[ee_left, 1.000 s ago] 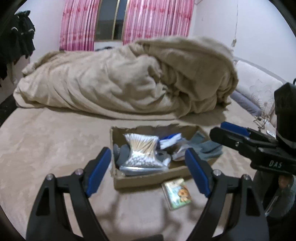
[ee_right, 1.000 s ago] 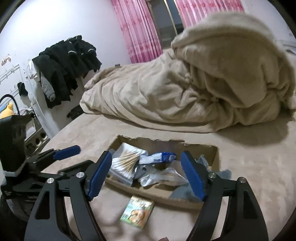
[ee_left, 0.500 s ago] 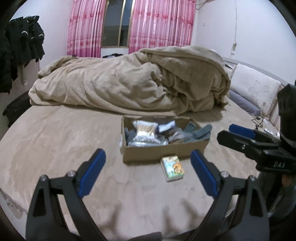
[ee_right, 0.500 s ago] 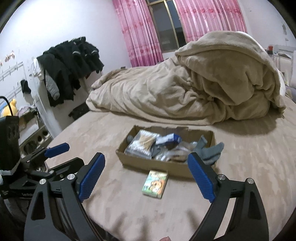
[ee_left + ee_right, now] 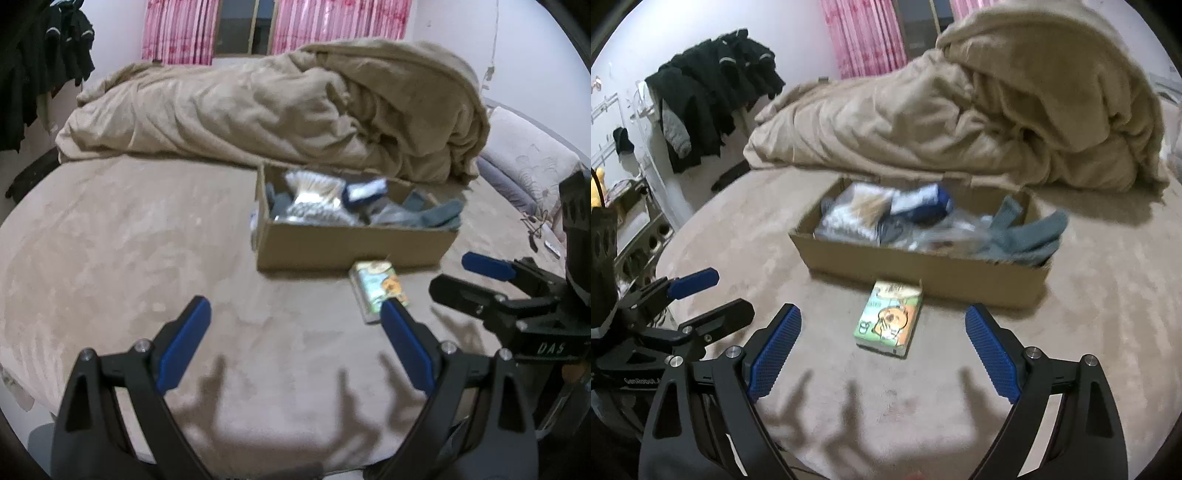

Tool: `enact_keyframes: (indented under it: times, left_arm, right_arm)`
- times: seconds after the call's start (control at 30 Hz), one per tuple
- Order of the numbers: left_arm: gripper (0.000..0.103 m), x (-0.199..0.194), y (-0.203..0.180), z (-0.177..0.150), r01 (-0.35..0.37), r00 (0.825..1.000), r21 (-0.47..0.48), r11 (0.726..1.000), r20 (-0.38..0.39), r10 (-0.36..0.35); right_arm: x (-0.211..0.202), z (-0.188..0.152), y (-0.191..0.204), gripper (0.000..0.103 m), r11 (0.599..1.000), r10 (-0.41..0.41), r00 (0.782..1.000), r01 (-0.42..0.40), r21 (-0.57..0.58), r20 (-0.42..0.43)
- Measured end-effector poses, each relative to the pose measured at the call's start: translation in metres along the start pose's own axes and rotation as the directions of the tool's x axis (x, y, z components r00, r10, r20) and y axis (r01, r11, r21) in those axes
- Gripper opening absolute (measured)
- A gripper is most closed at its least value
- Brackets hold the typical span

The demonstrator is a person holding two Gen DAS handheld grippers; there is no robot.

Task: Organize objects
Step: 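Grasp the small cartoon tissue pack with the right tool, then lower the cartoon tissue pack into the box and open the right tool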

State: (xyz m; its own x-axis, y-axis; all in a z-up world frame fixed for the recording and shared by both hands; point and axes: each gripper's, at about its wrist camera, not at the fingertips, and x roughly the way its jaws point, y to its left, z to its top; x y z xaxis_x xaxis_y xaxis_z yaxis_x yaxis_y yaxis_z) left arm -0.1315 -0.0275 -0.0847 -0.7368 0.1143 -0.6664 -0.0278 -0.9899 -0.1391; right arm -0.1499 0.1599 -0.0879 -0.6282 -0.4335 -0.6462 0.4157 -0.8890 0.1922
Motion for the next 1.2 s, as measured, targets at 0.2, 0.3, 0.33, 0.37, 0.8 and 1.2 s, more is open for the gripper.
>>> enact_keyframes:
  times: [0.2,0.3,0.33,0.37,0.8,1.2]
  left_arm:
    - [0.094,0.027,0.012,-0.01,-0.019,0.999,-0.019,1.0,-0.037,0.019]
    - [0.094,0.042,0.019,-0.015,-0.024,0.998,-0.028,0.999,-0.052,0.022]
    - [0.094,0.048,0.022,-0.018,-0.026,0.997,-0.034,0.999,-0.068,0.024]
    - [0.094,0.054,0.024,-0.019,-0.03,0.996,-0.044,0.999,-0.085,0.026]
    - [0.094,0.054,0.022,-0.023,-0.043,0.995,-0.042,0.998,-0.096,0.039]
    - [0.094,0.003,-0.019,-0.02,0.022,0.998,0.013,1.0,-0.061,-0.021]
  right_arm:
    - [0.041,-0.011,-0.003,0.084,1.0,-0.009,0.997,0.009,-0.003,-0.076]
    - [0.058,-0.015,-0.003,0.076,1.0,-0.02,0.995,0.019,-0.008,-0.102]
    - [0.064,-0.016,-0.002,0.071,1.0,-0.026,0.993,0.025,-0.015,-0.114]
    - [0.07,-0.017,-0.001,0.069,0.999,-0.032,0.992,0.03,-0.021,-0.121]
    - [0.057,-0.024,-0.002,0.05,1.0,-0.002,0.994,-0.001,-0.022,-0.112]
    - [-0.014,-0.018,-0.001,0.049,0.999,0.013,1.0,-0.013,-0.043,-0.013]
